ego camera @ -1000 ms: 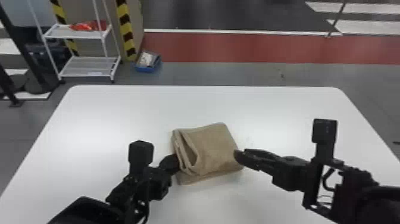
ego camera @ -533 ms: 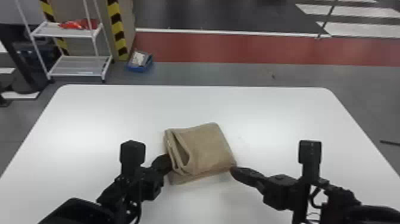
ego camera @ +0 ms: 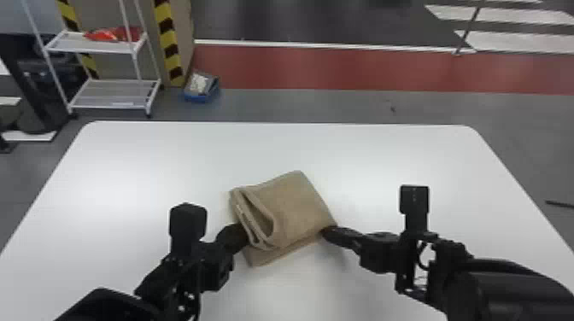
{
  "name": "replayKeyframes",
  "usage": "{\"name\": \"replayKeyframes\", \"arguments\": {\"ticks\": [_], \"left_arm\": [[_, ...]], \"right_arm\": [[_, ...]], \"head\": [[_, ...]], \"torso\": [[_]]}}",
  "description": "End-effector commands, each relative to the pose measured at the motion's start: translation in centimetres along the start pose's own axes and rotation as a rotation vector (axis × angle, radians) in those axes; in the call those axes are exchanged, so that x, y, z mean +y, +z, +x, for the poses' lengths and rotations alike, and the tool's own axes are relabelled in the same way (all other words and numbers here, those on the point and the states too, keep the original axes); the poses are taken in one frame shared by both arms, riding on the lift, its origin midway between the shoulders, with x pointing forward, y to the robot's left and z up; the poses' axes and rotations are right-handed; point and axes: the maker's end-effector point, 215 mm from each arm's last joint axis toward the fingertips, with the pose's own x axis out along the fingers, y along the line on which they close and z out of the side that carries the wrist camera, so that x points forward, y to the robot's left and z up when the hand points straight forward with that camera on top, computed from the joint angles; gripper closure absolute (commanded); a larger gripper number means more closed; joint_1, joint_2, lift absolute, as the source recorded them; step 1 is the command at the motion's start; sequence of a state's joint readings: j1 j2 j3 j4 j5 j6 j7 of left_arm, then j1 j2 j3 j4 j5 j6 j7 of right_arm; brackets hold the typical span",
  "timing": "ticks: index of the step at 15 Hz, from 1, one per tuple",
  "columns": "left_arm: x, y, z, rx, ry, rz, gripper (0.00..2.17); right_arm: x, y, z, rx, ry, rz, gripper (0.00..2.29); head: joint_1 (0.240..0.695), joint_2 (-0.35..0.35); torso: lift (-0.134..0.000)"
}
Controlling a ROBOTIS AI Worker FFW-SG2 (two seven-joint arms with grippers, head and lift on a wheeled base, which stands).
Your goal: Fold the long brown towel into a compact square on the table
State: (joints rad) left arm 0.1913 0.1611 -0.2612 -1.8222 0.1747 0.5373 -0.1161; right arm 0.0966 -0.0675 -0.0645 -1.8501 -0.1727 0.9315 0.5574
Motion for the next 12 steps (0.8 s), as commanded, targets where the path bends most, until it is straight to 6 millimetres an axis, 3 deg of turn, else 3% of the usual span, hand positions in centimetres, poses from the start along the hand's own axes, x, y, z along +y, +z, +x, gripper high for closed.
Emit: {"name": "replayKeyframes", "arguments": {"ticks": [1,6,7,9,12], "left_arm": [[-0.6,1.3,-1.6,-0.03,-0.008,-0.003,1.9],[-2.2,5.1,-6.9,-0.105,-0.036,-0.02,1.9],[-1.5,5.2,-7.7,-0.109,-0.023,-0.021,1.9],[-0.9,5.8,-8.7,-0.126,-0.015,-0.029,1.9],[-1.0,6.5,-8.3,-0.136,-0.04,-0.036,1.9]], "right_arm": [[-0.8,1.6,2.0,0.006,-0.006,0.003,2.01],[-1.8,7.4,6.2,-0.031,-0.035,-0.045,2.01],[-1.6,8.3,7.1,-0.036,-0.039,-0.057,2.01],[-1.9,10.2,9.0,-0.046,-0.059,-0.087,2.01],[-2.3,12.6,9.7,-0.062,-0.06,-0.081,2.01]], "head": [[0.695,-0.064],[0.695,-0.055],[0.695,-0.05],[0.695,-0.033],[0.695,-0.01]], "torso": [[-0.115],[-0.115],[-0.115],[-0.115],[-0.115]]}}
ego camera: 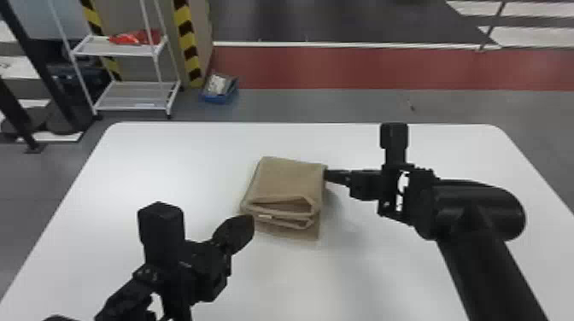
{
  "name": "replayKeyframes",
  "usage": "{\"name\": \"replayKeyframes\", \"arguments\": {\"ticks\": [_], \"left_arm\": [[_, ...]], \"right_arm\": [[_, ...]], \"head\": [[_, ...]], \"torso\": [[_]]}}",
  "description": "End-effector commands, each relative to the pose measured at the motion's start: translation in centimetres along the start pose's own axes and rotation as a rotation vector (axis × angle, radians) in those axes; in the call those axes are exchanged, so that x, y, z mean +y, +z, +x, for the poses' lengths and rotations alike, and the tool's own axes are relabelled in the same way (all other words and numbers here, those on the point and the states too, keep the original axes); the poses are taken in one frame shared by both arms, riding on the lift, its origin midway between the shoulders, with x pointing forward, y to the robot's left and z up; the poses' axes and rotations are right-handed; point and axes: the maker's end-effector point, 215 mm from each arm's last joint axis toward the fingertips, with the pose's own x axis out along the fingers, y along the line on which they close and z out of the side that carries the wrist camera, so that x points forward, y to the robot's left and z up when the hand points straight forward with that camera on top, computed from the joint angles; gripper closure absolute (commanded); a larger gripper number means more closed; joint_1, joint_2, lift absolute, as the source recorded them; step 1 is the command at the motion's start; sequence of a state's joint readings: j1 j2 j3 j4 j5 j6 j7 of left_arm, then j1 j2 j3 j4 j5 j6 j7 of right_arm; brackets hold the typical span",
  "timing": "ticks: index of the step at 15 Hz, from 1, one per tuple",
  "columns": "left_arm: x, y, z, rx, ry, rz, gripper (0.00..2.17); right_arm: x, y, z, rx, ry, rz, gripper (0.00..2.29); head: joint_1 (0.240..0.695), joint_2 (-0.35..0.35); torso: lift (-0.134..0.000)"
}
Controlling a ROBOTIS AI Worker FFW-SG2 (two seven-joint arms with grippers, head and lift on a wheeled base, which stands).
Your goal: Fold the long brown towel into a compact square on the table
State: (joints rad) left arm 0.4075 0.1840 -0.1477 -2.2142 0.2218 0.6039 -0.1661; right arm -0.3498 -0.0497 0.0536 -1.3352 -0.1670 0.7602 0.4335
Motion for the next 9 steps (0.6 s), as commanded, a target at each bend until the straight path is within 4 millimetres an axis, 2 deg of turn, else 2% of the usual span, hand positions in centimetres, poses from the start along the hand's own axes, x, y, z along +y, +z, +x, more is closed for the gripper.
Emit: {"name": "replayKeyframes", "arguments": {"ticks": [1,4,5,7,9], "left_arm": [[0.1,0.6,0.8,-0.007,-0.012,-0.007,1.9],[0.3,0.8,1.8,-0.008,-0.019,-0.013,1.9],[0.6,0.5,1.9,-0.004,-0.014,-0.012,1.9],[1.6,0.8,2.2,-0.012,0.006,-0.009,1.9],[3.7,1.7,2.7,-0.041,0.046,-0.014,1.9]], "right_arm": [[-0.1,-0.2,0.3,0.038,-0.002,0.011,2.01],[-0.4,0.3,0.0,0.01,0.01,0.014,2.01],[-0.8,-1.2,-0.6,0.012,0.023,0.043,2.01],[-3.4,-1.7,-4.5,-0.051,0.008,0.088,2.01],[-4.7,-1.2,-7.3,-0.11,-0.017,0.072,2.01]], "head": [[0.695,-0.008],[0.695,-0.01],[0.695,-0.01],[0.695,-0.016],[0.695,-0.034]], "torso": [[-0.115],[-0.115],[-0.115],[-0.115],[-0.115]]}}
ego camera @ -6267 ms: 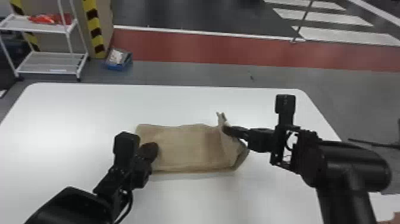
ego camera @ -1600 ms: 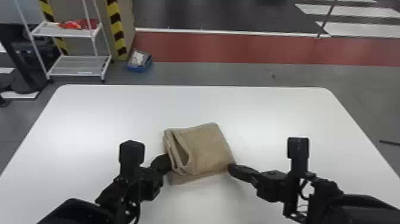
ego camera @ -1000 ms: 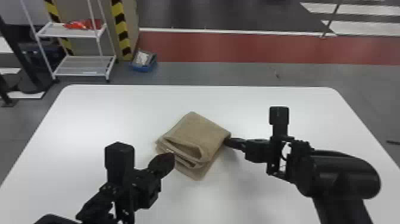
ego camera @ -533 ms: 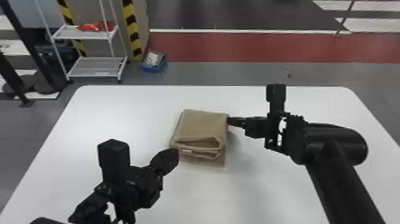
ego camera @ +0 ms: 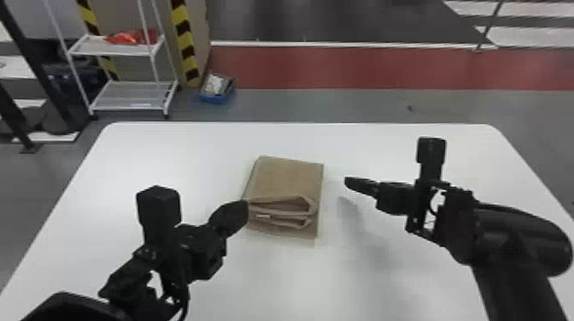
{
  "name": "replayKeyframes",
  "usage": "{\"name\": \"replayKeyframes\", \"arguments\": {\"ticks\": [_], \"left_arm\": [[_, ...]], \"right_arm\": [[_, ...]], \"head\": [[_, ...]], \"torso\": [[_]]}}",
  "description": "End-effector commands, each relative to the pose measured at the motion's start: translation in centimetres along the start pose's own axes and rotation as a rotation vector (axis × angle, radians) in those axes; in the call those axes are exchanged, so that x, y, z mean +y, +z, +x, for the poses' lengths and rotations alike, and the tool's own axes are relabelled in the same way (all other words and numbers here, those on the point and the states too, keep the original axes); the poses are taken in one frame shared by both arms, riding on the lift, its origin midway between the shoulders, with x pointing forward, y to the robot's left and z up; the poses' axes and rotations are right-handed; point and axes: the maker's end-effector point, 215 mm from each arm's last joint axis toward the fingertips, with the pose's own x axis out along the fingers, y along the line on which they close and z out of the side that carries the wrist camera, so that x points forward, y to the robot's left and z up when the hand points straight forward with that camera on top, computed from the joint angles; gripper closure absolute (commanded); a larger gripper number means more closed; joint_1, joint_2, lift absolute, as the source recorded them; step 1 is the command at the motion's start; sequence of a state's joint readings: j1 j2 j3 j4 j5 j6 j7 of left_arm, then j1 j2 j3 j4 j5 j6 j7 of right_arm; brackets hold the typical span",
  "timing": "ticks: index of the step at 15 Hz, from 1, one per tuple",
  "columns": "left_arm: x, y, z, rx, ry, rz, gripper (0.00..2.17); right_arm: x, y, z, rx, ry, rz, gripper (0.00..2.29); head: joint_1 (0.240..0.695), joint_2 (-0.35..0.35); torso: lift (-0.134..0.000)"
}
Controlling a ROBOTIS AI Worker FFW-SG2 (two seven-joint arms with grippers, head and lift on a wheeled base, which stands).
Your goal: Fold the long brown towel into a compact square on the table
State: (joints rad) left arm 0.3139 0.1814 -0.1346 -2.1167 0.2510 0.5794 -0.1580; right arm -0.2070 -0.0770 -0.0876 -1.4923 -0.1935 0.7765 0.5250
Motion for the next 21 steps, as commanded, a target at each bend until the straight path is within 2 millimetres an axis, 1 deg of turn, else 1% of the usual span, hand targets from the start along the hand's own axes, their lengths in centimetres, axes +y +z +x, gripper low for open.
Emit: {"name": "replayKeyframes", "arguments": {"ticks": [1,2,3,4,5,6,7,8,9,10,11,12,13,15,16,17,18,20,21], "left_arm": [[2.5,1.2,0.6,-0.041,0.043,-0.004,1.9],[3.8,1.7,0.6,-0.068,0.069,-0.006,1.9],[5.0,2.4,0.7,-0.103,0.098,-0.001,1.9],[6.2,2.2,0.8,-0.107,0.124,-0.005,1.9],[7.6,2.3,0.6,-0.12,0.146,-0.018,1.9],[8.6,2.3,0.3,-0.13,0.16,-0.034,1.9],[9.8,2.2,0.0,-0.134,0.178,-0.046,1.9],[10.4,1.8,-0.1,-0.125,0.188,-0.048,1.9],[10.8,2.2,-0.3,-0.14,0.188,-0.058,1.9],[11.2,2.0,-0.3,-0.141,0.187,-0.069,1.9],[11.4,2.1,-0.3,-0.149,0.176,-0.085,1.9],[11.4,2.1,-0.1,-0.147,0.169,-0.095,1.9],[11.4,2.2,-0.1,-0.151,0.168,-0.096,1.9],[11.6,2.4,0.0,-0.153,0.168,-0.094,1.9],[11.7,2.4,0.1,-0.15,0.17,-0.093,1.9],[11.8,2.5,0.4,-0.15,0.169,-0.093,1.9],[11.9,2.4,0.6,-0.148,0.167,-0.096,1.9],[11.7,2.3,0.6,-0.147,0.164,-0.096,1.9],[11.4,2.4,0.7,-0.148,0.159,-0.097,1.9]], "right_arm": [[-1.1,1.9,-3.2,-0.098,-0.029,-0.053,2.01],[-0.9,1.9,-3.6,-0.124,-0.021,-0.073,2.01],[-0.2,2.7,-3.5,-0.152,-0.006,-0.099,2.01],[1.0,3.7,-3.0,-0.174,0.014,-0.125,2.01],[3.2,4.1,-1.9,-0.194,0.048,-0.159,2.01],[5.5,4.1,-0.7,-0.206,0.081,-0.199,2.01],[7.3,4.0,0.4,-0.206,0.099,-0.228,2.01],[9.4,3.4,1.9,-0.19,0.116,-0.256,2.01],[11.1,2.7,3.3,-0.172,0.124,-0.278,2.01],[13.1,1.9,4.7,-0.151,0.137,-0.31,2.01],[14.4,0.8,5.9,-0.126,0.12,-0.346,2.01],[15.4,0.3,6.5,-0.113,0.112,-0.376,2.01],[15.4,-1.1,6.9,-0.079,0.1,-0.395,2.01],[16.2,-3.9,7.2,-0.012,0.111,-0.4,2.01],[16.4,-4.6,7.1,0.005,0.105,-0.413,2.01],[16.1,-5.1,7.0,0.016,0.092,-0.422,2.01],[15.8,-6.1,6.7,0.03,0.088,-0.409,2.01],[16.8,-6.5,5.5,0.013,0.108,-0.394,2.01],[17.6,-6.1,4.8,-0.008,0.118,-0.395,2.01]], "head": [[0.695,-0.055],[0.695,-0.06],[0.695,-0.061],[0.695,-0.057],[0.695,-0.048],[0.695,-0.017],[0.695,0.008],[0.695,0.037],[0.695,0.062],[0.695,0.091],[0.695,0.14],[0.695,0.162],[0.695,0.179],[0.695,0.205],[0.695,0.215],[0.695,0.224],[0.695,0.23],[0.695,0.236],[0.695,0.237]], "torso": [[-0.115],[-0.115],[-0.115],[-0.115],[-0.115],[-0.115],[-0.115],[-0.115],[-0.115],[-0.115],[-0.115],[-0.115],[-0.115],[-0.115],[-0.115],[-0.115],[-0.115],[-0.115],[-0.115]]}}
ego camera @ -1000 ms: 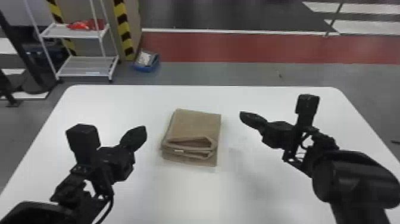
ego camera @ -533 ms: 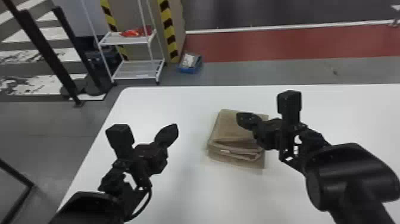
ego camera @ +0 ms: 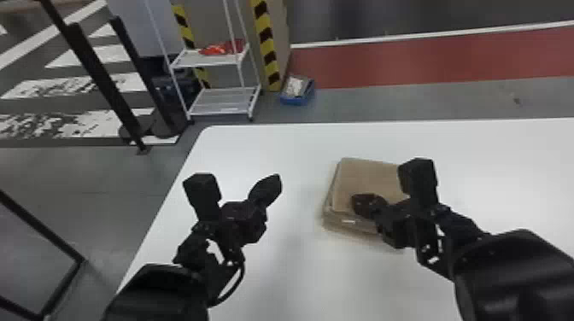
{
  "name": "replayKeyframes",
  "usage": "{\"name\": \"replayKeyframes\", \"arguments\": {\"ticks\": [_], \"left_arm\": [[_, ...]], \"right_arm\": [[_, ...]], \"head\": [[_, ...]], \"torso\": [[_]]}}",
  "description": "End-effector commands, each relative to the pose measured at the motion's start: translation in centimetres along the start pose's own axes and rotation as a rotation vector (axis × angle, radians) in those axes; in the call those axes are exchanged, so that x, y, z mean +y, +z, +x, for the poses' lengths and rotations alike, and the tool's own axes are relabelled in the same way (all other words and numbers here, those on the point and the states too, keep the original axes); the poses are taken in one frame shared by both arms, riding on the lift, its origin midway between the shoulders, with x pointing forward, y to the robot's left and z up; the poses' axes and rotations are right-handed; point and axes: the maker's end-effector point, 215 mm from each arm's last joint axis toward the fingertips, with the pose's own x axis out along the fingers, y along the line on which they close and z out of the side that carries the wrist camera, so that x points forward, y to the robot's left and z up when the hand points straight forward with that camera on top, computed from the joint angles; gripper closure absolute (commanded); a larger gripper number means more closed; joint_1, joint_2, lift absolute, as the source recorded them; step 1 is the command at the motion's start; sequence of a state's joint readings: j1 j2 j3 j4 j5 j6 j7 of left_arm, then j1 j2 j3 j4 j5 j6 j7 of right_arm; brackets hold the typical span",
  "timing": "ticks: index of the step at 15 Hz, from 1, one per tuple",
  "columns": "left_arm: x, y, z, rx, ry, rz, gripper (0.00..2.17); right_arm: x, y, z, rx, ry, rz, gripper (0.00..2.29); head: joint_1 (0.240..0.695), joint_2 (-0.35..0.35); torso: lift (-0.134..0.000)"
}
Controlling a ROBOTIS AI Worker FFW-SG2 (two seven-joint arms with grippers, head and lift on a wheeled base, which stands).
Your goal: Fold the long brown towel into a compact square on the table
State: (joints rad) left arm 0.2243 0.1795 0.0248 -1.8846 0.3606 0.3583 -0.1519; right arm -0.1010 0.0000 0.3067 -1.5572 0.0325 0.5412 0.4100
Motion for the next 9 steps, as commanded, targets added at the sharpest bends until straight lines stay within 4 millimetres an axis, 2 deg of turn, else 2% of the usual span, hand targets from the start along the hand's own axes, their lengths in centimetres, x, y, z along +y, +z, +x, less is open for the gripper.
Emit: {"name": "replayKeyframes", "arguments": {"ticks": [1,4,9], "left_arm": [[-0.5,-0.1,0.1,0.0,-0.006,-0.004,1.9],[-1.0,-0.2,0.2,0.002,-0.016,-0.004,1.9],[-1.5,-0.5,0.2,0.008,-0.022,-0.002,1.9]], "right_arm": [[1.3,0.7,-1.6,-0.035,0.009,0.0,2.01],[1.8,0.1,-3.5,-0.053,0.006,-0.017,2.01],[0.6,-1.8,-4.8,-0.04,0.0,-0.016,2.01]], "head": [[0.695,0.238],[0.695,0.238],[0.695,0.221]], "torso": [[-0.115],[-0.115],[-0.115]]}}
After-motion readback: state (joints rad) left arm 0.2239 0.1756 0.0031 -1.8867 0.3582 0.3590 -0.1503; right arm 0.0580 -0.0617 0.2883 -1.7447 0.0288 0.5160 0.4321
